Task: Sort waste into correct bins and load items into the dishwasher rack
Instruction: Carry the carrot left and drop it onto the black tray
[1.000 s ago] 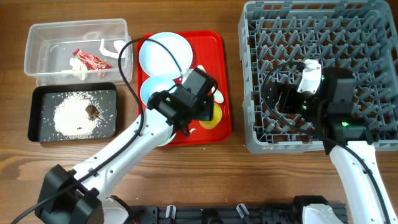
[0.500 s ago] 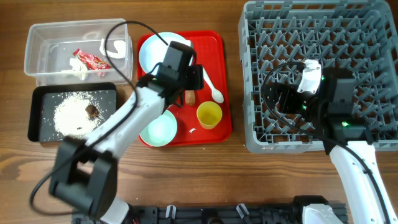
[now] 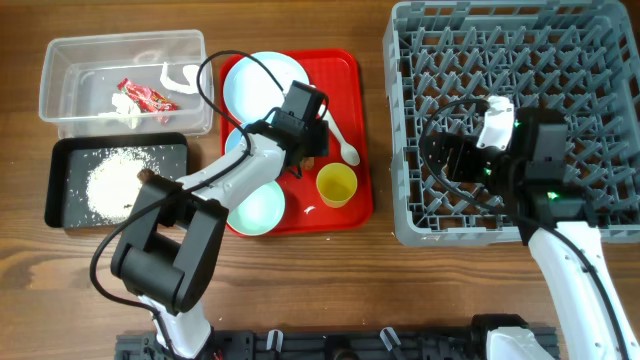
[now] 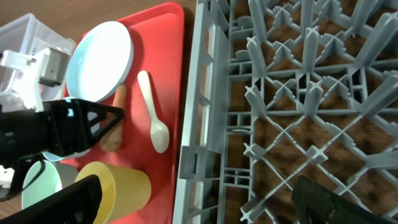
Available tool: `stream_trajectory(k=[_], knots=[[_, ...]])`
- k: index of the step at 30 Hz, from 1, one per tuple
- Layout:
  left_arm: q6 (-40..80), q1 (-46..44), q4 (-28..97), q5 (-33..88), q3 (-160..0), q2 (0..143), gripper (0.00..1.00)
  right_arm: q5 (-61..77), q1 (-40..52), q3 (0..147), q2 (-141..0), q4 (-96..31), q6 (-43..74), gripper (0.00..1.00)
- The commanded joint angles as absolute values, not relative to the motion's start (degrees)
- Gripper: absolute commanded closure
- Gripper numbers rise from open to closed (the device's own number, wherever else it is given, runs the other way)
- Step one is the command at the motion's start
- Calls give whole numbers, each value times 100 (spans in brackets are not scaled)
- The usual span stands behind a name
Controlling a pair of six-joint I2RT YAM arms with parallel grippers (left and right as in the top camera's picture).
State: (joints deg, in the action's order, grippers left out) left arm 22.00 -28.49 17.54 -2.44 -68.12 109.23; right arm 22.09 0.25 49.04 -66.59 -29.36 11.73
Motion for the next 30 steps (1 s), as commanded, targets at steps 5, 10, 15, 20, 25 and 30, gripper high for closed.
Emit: stream_trajectory(k=[5,10,15,20,25,30], knots=[[2237,-2864,1863,-674,-6864,11048,46,2300,58,5035,-6925,-2906,1219,0],[2086,-2864,1890,-674,-6864,11253,47,2303,58,5035,-6976,-2875,1219,0],[1984,-2864,1841,-672,-6864,11279,48,2303,58,5035,-6976,-2875,1221,0],[1964,-2864,1844,-670,-6864,11319,66,2300,58,5035,-6976,-2873,1219,0],[1964,-2864,1844,-672,-6864,11316,96,2303,58,5035,-6976,-2877,1221,0],[1920,-2864,1846,-672,-6866,11262,96,2300,58,5035,-6976,-2877,1219,0]])
